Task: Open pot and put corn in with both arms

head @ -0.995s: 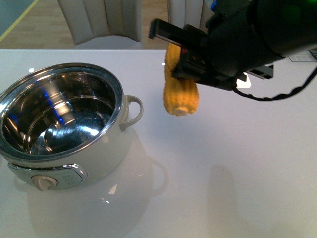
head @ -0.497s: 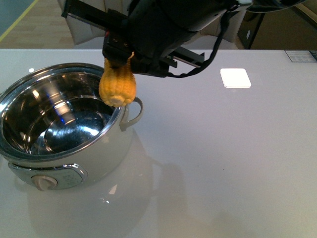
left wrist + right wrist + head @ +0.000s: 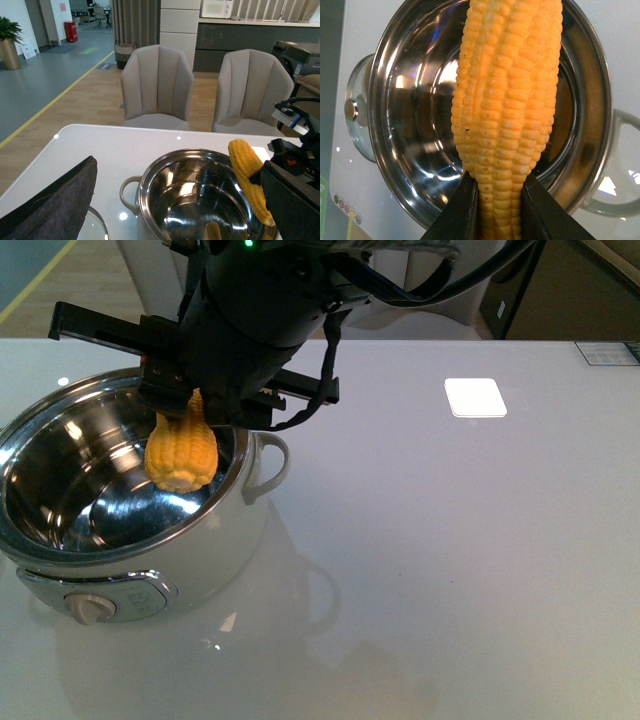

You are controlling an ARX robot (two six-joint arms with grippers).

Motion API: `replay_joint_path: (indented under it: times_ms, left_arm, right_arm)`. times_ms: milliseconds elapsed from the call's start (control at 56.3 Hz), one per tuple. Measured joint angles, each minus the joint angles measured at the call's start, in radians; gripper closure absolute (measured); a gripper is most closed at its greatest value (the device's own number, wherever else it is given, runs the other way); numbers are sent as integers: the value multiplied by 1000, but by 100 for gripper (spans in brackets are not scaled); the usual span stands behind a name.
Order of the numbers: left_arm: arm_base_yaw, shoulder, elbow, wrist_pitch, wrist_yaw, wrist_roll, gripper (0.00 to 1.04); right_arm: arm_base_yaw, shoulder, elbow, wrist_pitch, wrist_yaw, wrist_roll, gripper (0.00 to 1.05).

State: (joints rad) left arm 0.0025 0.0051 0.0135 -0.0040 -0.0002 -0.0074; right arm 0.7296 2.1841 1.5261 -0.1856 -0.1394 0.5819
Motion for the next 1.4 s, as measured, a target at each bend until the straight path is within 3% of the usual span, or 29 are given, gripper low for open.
replay_joint_path:
  times_ms: [409,693,924,1137,1403]
  left_arm:
    - [0,0,0,0,0,0,7]
    - [0,0,0,0,0,0,7]
    - [0,0,0,0,0,0,7]
    - [0,0,0,0,0,0,7]
    - [0,0,0,0,0,0,7]
  right_arm:
    - [35,115,178,-89,20,-23,90]
    - [35,129,187,-94,35,-26,41]
    - [27,122,164,-74,34,-16,7]
    - [-48,33,50,12,-8,60,9]
    - [-257,-255,-192,148,-30,53,9]
